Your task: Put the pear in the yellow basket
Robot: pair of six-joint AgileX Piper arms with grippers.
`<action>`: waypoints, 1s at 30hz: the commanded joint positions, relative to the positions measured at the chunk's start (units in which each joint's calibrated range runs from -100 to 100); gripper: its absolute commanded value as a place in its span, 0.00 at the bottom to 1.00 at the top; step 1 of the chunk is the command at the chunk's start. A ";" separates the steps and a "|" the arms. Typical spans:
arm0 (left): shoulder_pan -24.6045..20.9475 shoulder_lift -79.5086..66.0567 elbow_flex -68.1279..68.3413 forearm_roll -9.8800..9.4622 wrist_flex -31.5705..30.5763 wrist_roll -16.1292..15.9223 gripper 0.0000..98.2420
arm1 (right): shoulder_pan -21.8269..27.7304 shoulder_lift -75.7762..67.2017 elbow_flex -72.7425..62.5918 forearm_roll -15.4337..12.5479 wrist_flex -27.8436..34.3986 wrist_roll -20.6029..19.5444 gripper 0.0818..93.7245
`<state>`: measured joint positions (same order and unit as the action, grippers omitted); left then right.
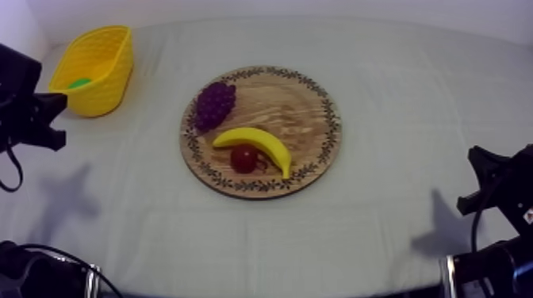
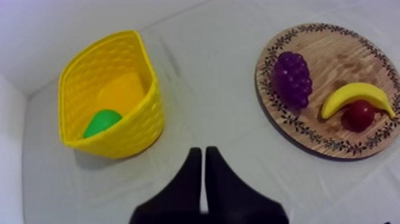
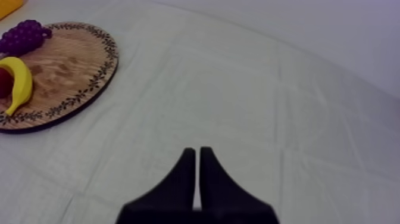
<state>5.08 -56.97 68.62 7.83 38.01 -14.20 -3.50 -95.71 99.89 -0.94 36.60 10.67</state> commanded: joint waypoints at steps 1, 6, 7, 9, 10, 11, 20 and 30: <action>0.00 -8.95 8.13 -0.04 -0.87 -0.28 0.00 | -0.02 -0.04 0.00 -0.01 0.01 0.00 0.00; -0.54 -19.21 16.30 0.02 -1.58 -1.34 0.00 | -0.03 -0.04 0.00 -0.01 0.01 0.00 0.00; -0.65 -21.18 17.85 -0.03 -1.50 -1.62 0.00 | -0.03 -0.04 0.00 -0.01 0.01 0.00 0.00; -0.94 -24.91 20.83 -0.24 -1.21 -2.04 0.00 | -0.03 -0.04 0.00 -0.01 0.01 0.00 0.00; -1.11 -26.65 22.25 -0.50 -1.00 -2.10 0.00 | -0.03 -0.04 0.00 -0.01 0.01 0.00 0.00; -1.31 -28.38 23.52 -0.86 -0.58 -1.99 0.00 | -0.03 -0.04 0.00 -0.01 0.01 0.00 0.00; -1.74 -40.43 26.82 -4.90 5.84 1.67 0.00 | -0.08 -0.04 0.00 -0.01 0.01 0.01 0.00; -1.64 -42.96 27.02 -5.74 7.33 4.38 0.00 | -0.10 -0.04 0.00 -0.01 0.01 0.00 0.00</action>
<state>3.42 -99.90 95.57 2.11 45.43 -10.03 -3.57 -95.71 99.89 -0.94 36.60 10.67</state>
